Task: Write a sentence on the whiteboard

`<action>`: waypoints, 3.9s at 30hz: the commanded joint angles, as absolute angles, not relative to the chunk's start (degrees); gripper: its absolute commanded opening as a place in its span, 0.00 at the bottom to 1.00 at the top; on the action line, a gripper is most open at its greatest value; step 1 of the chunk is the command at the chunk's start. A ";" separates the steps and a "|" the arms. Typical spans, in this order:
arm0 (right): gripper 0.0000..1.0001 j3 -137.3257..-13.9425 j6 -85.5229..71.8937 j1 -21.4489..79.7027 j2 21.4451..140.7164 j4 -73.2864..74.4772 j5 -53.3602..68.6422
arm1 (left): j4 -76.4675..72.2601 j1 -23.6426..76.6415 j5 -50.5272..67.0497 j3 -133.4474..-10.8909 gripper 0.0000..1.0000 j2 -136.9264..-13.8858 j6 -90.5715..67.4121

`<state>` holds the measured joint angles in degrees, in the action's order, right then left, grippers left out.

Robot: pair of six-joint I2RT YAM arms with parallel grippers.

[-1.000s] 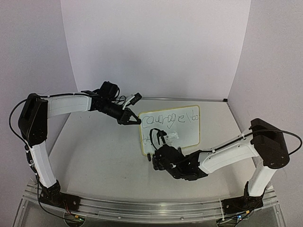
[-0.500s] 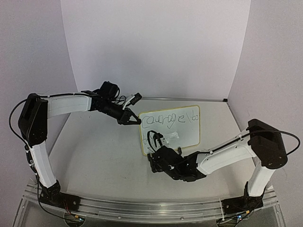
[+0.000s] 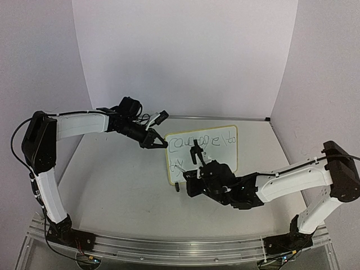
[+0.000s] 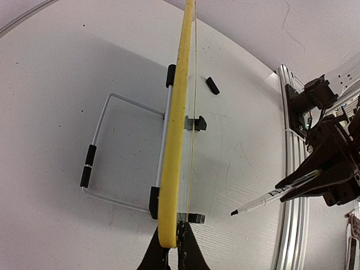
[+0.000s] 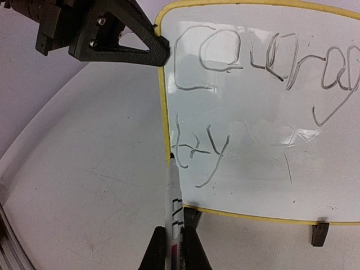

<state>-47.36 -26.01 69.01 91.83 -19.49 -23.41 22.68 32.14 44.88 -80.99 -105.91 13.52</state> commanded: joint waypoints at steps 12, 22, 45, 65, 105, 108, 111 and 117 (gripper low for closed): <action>0.00 -33.21 -27.51 55.60 84.90 -36.17 -5.85 | 22.78 32.17 38.81 -80.95 0.00 -104.77 18.04; 0.00 -32.85 -28.69 53.94 86.16 -38.76 -7.93 | 22.82 32.26 38.75 -80.95 0.00 -104.90 18.03; 0.00 -32.76 -30.98 53.53 89.65 -38.15 -11.51 | 22.85 32.28 38.76 -81.02 0.00 -105.59 18.09; 0.00 -33.26 -30.74 53.57 92.13 -35.48 -9.22 | 22.94 32.25 38.63 -81.04 0.00 -105.91 18.23; 0.00 -36.40 -29.27 53.61 89.27 -34.06 -13.23 | 23.12 32.26 38.58 -81.12 0.00 -105.84 18.33; 0.00 -35.24 -30.50 53.55 89.37 -33.94 -13.40 | 23.07 32.25 38.58 -81.12 0.00 -105.91 18.28; 0.00 -34.11 -31.68 53.59 89.75 -33.88 -13.54 | 23.03 32.26 38.58 -81.12 0.00 -105.91 18.26; 0.00 -33.46 -32.70 53.59 91.18 -33.86 -13.82 | 22.99 32.26 38.67 -81.12 0.00 -105.90 18.25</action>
<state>-34.24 -31.31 54.19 89.14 -34.21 -10.90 22.98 32.25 44.77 -80.99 -105.91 13.50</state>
